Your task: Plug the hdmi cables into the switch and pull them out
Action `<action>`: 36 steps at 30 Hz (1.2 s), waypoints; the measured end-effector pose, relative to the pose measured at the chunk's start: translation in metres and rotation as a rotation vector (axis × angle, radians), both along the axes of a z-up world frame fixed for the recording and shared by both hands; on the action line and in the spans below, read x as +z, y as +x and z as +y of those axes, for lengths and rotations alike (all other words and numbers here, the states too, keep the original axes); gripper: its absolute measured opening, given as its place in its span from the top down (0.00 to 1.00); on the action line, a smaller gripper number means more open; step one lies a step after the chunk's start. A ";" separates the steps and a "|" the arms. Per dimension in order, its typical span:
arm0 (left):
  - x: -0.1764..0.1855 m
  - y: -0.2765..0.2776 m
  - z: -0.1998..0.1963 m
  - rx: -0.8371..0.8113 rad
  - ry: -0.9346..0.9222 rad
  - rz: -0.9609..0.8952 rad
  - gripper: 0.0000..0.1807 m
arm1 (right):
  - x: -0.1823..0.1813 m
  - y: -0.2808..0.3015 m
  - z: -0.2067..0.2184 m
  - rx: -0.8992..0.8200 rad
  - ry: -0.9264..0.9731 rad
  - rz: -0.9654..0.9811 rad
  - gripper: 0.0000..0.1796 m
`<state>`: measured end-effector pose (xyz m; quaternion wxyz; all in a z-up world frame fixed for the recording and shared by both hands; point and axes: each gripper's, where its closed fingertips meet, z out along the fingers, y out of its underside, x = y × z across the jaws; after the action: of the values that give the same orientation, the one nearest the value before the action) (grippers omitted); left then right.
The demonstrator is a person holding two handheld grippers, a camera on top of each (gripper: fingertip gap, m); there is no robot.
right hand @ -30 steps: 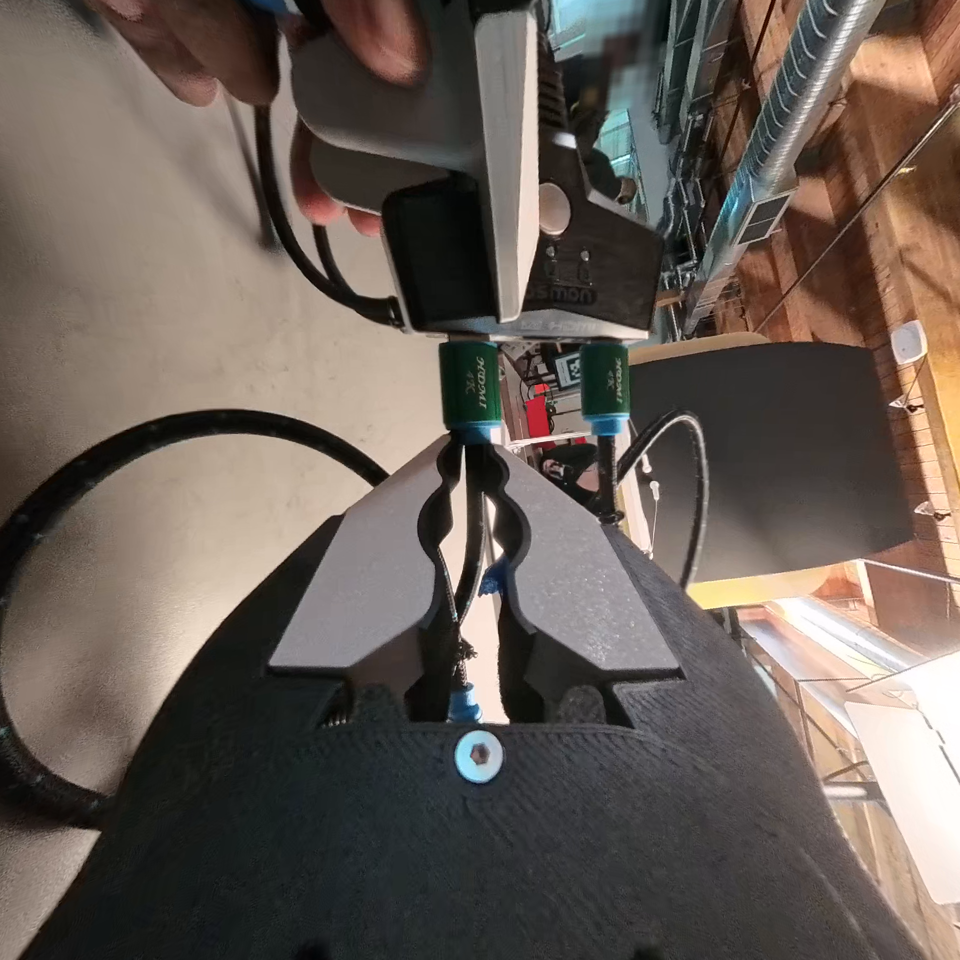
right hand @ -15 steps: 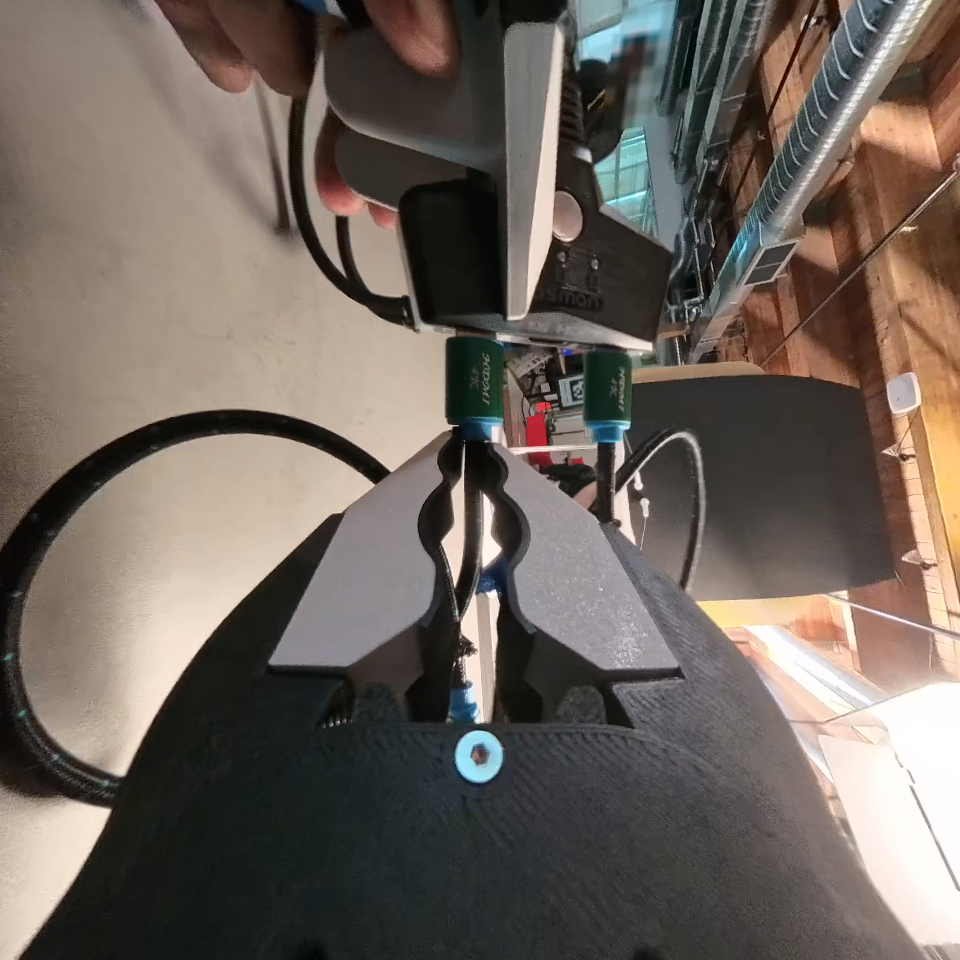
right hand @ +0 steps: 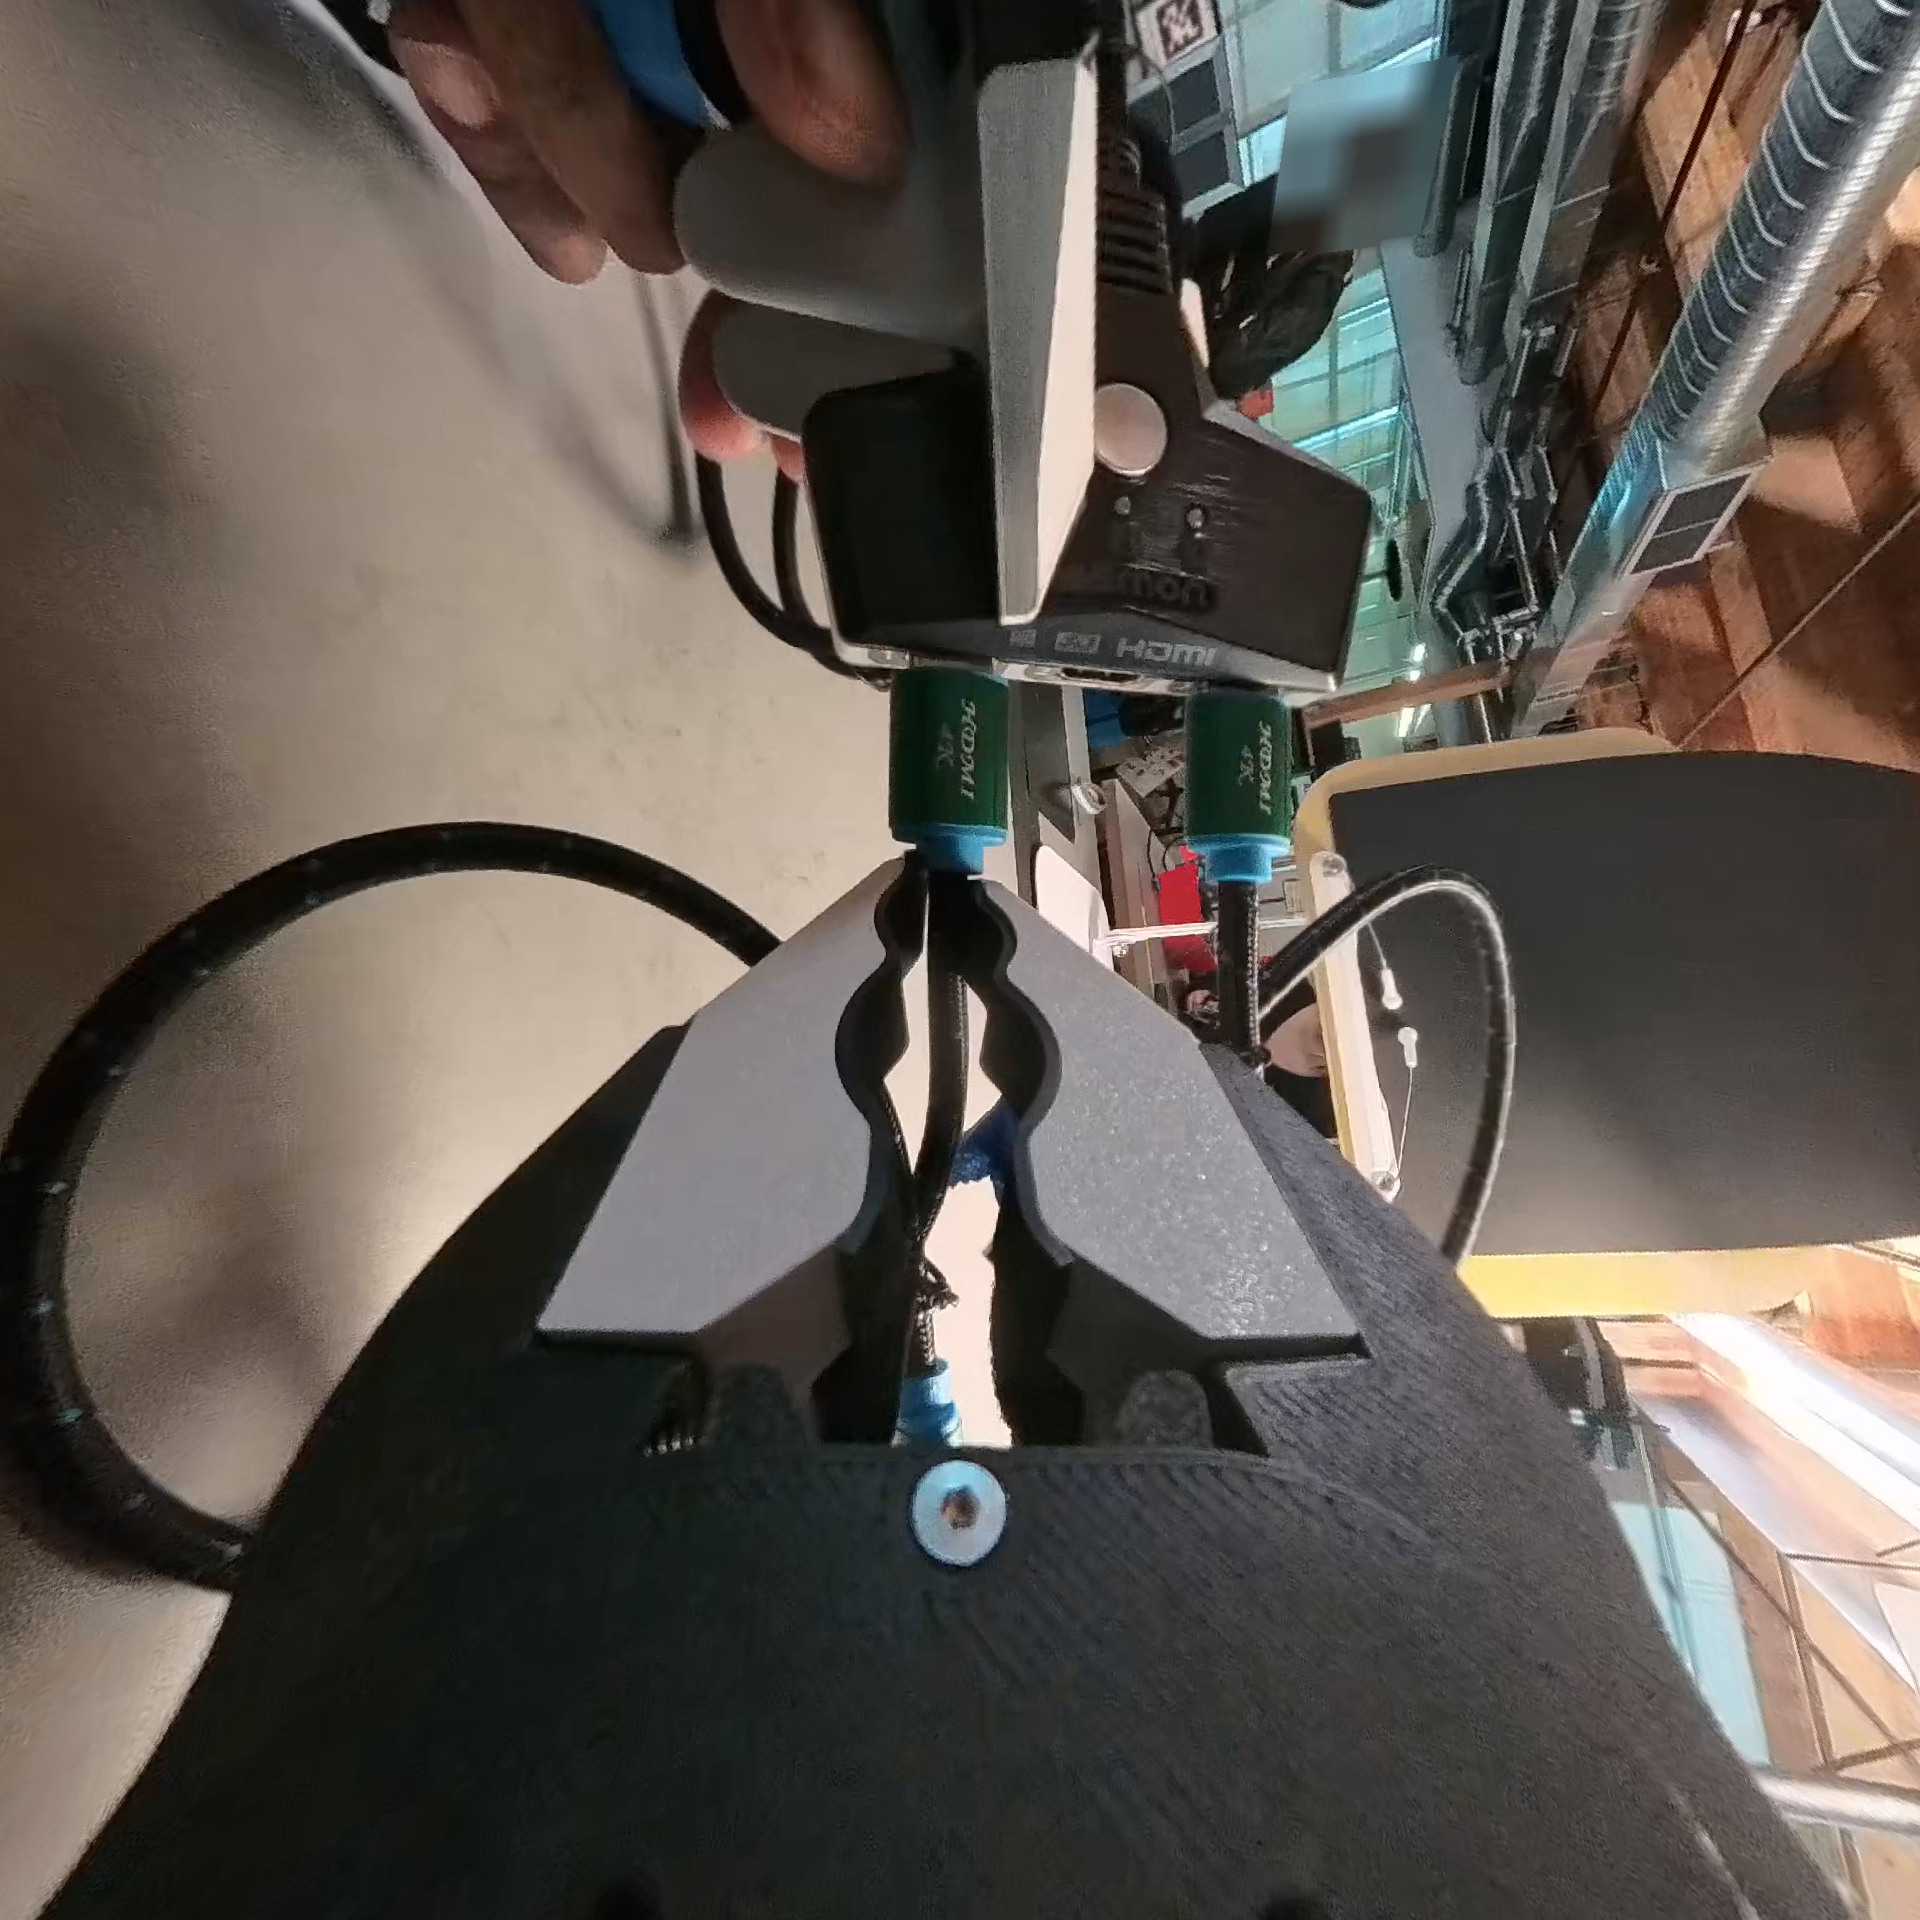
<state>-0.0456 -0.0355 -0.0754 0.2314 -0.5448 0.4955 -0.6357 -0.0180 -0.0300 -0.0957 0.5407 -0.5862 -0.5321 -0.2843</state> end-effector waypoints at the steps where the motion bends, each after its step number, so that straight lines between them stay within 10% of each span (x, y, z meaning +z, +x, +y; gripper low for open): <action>1: 0.000 -0.001 0.001 -0.003 0.010 0.001 0.86 | -0.001 -0.003 0.000 -0.003 -0.001 -0.005 0.95; 36: -0.001 0.000 0.003 0.006 -0.065 0.031 0.86 | 0.004 0.006 0.001 -0.013 -0.007 0.024 0.95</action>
<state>-0.0460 -0.0330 -0.0764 0.2078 -0.5633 0.4764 -0.6423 -0.0119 -0.0287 -0.0917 0.5429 -0.5951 -0.5229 -0.2789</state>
